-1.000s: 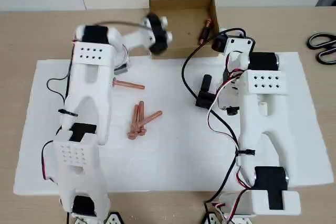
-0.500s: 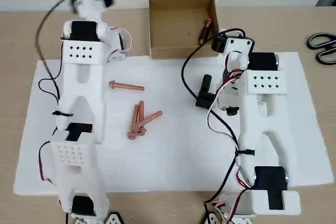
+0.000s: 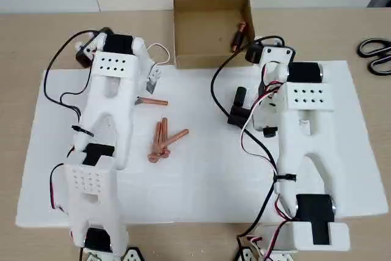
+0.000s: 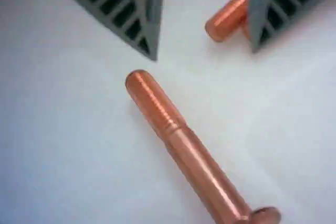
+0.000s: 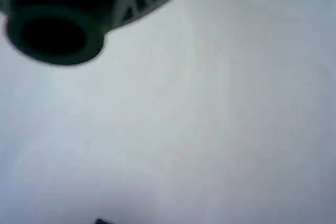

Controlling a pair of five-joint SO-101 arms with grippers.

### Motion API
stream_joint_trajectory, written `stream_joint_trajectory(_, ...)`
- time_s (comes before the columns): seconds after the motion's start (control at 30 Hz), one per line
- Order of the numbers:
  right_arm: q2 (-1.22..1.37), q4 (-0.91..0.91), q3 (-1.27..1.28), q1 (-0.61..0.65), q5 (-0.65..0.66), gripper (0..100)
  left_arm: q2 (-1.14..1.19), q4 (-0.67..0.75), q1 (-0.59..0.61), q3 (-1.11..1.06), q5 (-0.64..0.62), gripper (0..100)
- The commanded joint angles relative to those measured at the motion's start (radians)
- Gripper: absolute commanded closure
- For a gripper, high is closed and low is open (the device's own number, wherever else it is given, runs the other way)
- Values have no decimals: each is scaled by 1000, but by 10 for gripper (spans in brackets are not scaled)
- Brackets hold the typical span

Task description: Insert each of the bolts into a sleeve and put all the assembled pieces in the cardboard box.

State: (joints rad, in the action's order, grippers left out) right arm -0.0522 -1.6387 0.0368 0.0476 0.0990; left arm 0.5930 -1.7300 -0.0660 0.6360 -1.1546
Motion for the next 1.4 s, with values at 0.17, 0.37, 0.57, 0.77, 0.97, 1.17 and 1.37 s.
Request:
stream_joint_trajectory(0.17,-51,10,5,-1,-2,995,-8,120,17,-111,-121,888)
stream_joint_trajectory(0.37,-51,10,5,-1,-2,995,-8,267,18,-213,-123,888)
stream_joint_trajectory(0.57,-51,8,5,-4,-2,995,-8,331,25,-245,-150,888)
stream_joint_trajectory(0.77,-51,8,6,-4,-2,995,-5,333,80,-246,-150,888)
stream_joint_trajectory(0.97,-51,8,6,-2,-2,995,95,333,89,-242,-150,888)
stream_joint_trajectory(1.17,-51,8,6,-2,-2,995,114,327,87,-219,-150,892)
stream_joint_trajectory(1.37,-51,8,6,-2,-2,995,114,327,86,-217,-146,951)
